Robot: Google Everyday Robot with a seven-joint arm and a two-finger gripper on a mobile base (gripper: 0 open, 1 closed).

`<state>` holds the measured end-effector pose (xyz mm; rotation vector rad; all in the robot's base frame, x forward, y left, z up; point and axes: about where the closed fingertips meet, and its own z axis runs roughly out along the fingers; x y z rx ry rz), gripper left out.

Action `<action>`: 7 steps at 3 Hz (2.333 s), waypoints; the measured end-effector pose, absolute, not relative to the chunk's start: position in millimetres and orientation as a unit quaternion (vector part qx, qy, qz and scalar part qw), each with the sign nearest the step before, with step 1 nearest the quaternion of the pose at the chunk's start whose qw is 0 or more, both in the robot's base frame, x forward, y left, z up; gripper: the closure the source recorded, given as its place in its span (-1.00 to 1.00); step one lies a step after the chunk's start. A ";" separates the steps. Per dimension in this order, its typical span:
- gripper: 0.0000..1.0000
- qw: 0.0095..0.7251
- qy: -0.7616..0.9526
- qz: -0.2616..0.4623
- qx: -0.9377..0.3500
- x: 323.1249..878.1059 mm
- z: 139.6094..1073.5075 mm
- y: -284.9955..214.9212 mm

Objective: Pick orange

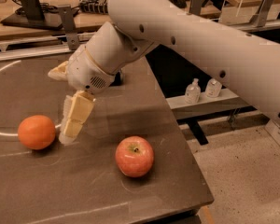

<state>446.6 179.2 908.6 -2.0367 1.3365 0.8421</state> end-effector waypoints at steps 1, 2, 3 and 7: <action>-1.00 0.262 0.476 0.331 -0.772 435.7 882.3 209.6; -1.00 0.252 0.470 0.341 -0.774 427.8 869.5 223.8; -0.71 0.228 0.464 0.352 -0.780 411.2 860.8 235.8; 1.00 0.346 0.476 0.395 -0.706 416.0 917.5 187.1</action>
Offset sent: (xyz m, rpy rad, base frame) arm -0.0245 0.0587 -0.0544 -0.0050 0.0695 0.1072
